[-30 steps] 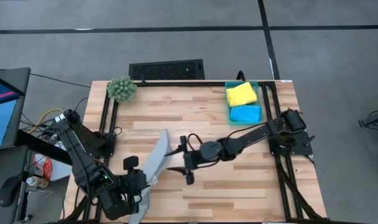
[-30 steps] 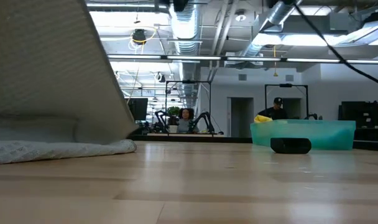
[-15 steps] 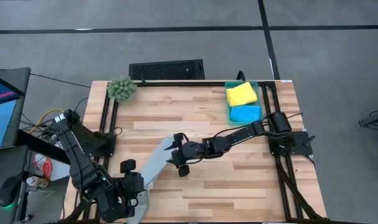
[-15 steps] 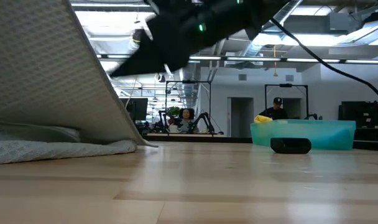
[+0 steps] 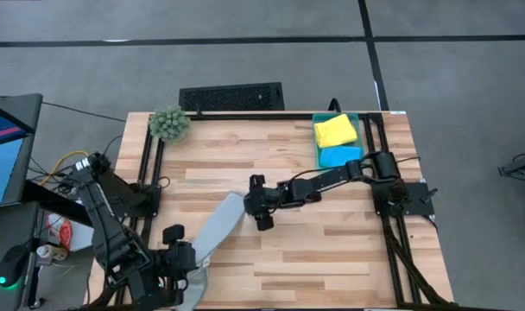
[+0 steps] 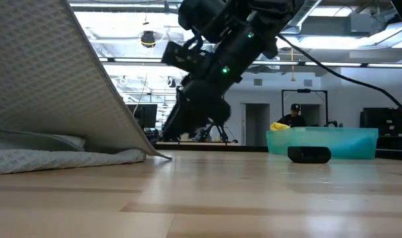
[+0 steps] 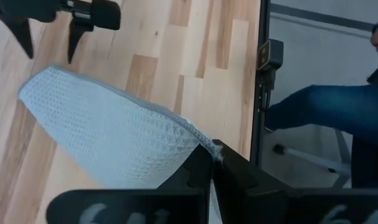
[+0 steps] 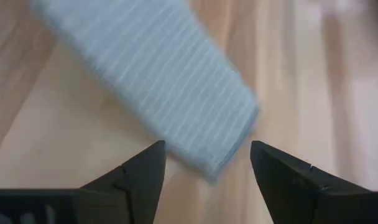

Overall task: Fold microfiber towels
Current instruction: Fold the gray microfiber cloth

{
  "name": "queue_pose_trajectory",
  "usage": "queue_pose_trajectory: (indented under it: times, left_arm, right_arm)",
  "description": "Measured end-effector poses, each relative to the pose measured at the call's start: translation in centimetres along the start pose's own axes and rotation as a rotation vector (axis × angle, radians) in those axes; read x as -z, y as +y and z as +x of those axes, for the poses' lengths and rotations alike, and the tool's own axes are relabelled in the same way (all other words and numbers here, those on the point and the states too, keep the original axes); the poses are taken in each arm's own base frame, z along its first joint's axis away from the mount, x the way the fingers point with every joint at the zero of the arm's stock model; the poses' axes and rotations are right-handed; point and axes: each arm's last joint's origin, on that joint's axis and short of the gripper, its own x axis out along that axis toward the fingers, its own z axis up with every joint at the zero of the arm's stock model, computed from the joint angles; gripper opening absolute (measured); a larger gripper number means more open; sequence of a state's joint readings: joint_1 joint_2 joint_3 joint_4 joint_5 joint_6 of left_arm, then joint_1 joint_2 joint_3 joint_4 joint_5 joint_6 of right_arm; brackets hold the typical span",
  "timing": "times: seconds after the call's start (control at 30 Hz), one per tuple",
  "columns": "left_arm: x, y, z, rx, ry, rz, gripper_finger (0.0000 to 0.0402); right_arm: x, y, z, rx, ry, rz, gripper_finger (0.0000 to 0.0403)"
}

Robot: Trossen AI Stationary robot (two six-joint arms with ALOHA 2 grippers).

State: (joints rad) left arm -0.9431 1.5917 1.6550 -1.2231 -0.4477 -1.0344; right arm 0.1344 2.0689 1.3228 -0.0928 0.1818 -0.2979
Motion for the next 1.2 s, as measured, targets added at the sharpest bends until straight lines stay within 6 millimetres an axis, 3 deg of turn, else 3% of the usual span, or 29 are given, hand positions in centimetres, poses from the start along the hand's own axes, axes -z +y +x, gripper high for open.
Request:
queue_pose_trajectory:
  times: [0.23,0.33,0.8,0.93,1.13,1.2]
  left_arm:
    - [0.0,0.0,0.0,0.0,0.0,-0.006,0.0]
    - [0.0,0.0,0.0,0.006,0.01,-0.006,0.0]
    - [0.1,0.0,0.0,0.014,0.022,-0.024,0.0]
    - [0.1,0.0,0.0,0.018,0.029,-0.024,0.0]
    - [0.1,0.0,0.0,0.016,0.03,-0.024,0.0]
    - [0.2,0.1,0.0,-0.001,0.036,-0.015,0.0]
  right_arm:
    - [0.2,0.6,1.7,0.014,-0.041,-0.072,0.026]
    - [1.2,0.8,1.9,0.005,0.042,-0.078,0.026]
    - [1.3,0.9,3.9,0.096,-0.019,-0.101,0.0254]
    - [1.3,1.0,3.9,0.106,-0.018,-0.094,0.0199]
    - [1.4,1.2,3.9,0.115,0.022,-0.1,0.0033]
    - [1.2,1.2,3.1,0.113,0.044,-0.105,0.0015]
